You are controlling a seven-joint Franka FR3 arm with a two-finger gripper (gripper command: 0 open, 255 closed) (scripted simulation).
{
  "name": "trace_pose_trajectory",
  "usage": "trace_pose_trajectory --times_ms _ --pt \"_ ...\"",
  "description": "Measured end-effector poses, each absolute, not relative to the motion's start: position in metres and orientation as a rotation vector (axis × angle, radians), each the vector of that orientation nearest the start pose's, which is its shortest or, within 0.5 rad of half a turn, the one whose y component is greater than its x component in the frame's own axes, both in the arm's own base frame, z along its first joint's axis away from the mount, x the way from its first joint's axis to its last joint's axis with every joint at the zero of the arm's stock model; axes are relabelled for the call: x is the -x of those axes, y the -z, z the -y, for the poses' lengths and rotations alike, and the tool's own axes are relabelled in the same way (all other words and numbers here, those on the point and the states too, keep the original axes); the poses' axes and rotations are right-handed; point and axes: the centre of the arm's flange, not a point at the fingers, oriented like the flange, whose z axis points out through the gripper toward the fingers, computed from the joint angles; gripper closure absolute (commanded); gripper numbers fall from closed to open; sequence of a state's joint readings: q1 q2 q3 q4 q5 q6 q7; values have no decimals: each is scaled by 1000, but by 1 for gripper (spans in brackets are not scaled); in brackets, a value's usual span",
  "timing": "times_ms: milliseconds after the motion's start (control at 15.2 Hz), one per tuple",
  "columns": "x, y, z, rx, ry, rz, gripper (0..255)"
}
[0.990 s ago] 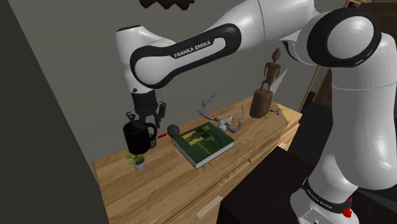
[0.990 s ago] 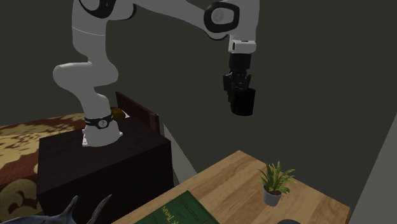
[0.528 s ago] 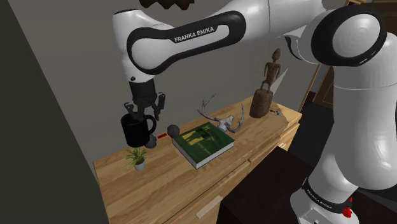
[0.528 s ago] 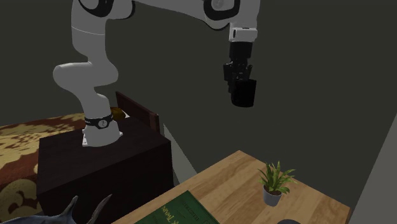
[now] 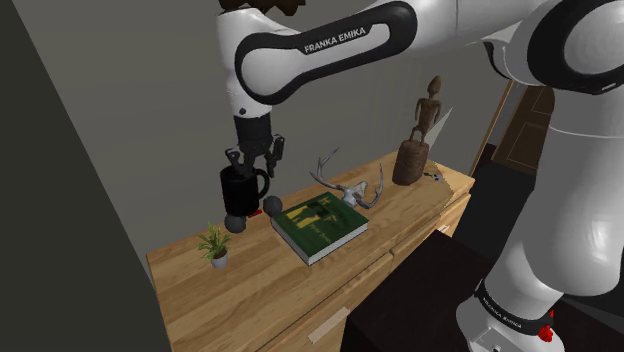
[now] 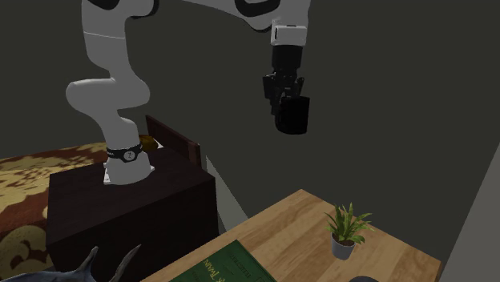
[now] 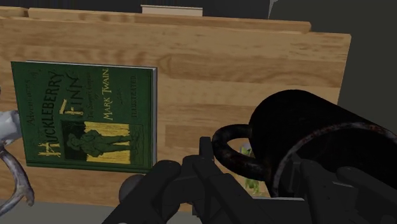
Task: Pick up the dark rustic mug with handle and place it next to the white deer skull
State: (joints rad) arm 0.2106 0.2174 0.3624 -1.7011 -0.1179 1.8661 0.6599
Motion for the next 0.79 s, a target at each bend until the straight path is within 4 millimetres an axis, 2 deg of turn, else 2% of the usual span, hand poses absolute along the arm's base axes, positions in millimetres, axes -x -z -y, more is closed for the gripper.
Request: trace_pose_trajectory --times_ms 792 --pt "-521 -464 -157 3191 -16 -92 255"
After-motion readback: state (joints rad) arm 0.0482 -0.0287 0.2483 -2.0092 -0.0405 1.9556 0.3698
